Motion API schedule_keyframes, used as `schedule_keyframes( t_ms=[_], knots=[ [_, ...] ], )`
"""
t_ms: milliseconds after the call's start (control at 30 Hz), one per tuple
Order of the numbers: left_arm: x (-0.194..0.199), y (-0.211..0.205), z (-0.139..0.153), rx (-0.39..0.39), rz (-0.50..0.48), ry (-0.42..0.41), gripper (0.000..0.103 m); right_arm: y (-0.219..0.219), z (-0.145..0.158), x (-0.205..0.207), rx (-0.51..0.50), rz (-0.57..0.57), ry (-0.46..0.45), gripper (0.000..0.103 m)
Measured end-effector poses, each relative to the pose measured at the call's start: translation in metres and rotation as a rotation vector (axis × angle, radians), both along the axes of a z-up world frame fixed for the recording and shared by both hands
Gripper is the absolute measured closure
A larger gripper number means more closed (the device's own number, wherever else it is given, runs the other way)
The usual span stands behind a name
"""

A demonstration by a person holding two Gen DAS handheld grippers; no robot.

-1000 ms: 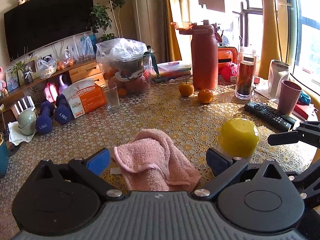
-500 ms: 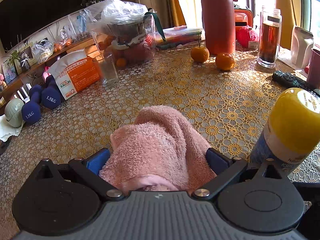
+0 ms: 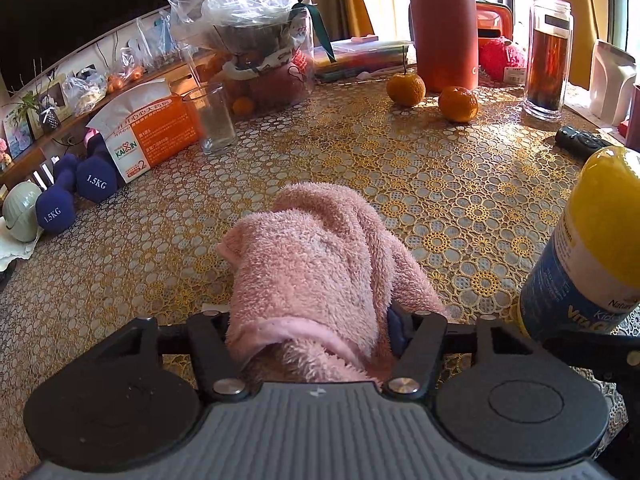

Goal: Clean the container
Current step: 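Grasp the yellow-capped gummies bottle with the right tool while the left tool holds the towel, then wipe the bottle cap with the towel in the left tool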

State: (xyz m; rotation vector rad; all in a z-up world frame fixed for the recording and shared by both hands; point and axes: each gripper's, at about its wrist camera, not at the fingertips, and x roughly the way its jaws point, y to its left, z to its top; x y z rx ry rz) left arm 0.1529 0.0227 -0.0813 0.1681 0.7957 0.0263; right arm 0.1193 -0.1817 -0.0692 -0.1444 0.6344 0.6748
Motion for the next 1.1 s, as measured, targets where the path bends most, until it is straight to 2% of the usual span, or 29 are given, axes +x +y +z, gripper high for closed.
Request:
schedule_keyframes(
  t_ms=[133,333,567,767,867,1000,1100],
  knots=[
    [-0.004,0.001,0.003,-0.008,0.003,0.0,0.05,0.005,0.001,-0.002,-0.019,-0.015,-0.029,0.04],
    [-0.021,0.005,0.018,-0.044,0.02,-0.02,0.054,0.007,0.001,-0.004,-0.035,-0.025,-0.046,0.041],
    [-0.06,0.01,0.063,-0.151,0.033,-0.066,0.054,0.015,0.002,-0.012,-0.077,-0.018,-0.075,0.041],
    [-0.092,-0.009,0.114,-0.224,-0.046,-0.166,0.054,0.017,0.002,-0.015,-0.084,0.004,-0.071,0.041],
    [-0.095,-0.028,0.129,-0.242,-0.105,-0.18,0.054,0.021,0.003,-0.016,-0.095,0.011,-0.079,0.041],
    [-0.094,-0.055,0.128,-0.24,-0.186,-0.181,0.054,0.023,0.002,-0.017,-0.105,0.022,-0.086,0.041],
    [-0.085,-0.065,0.115,-0.212,-0.187,-0.15,0.054,0.025,0.002,-0.018,-0.111,0.035,-0.089,0.041]
  ],
)
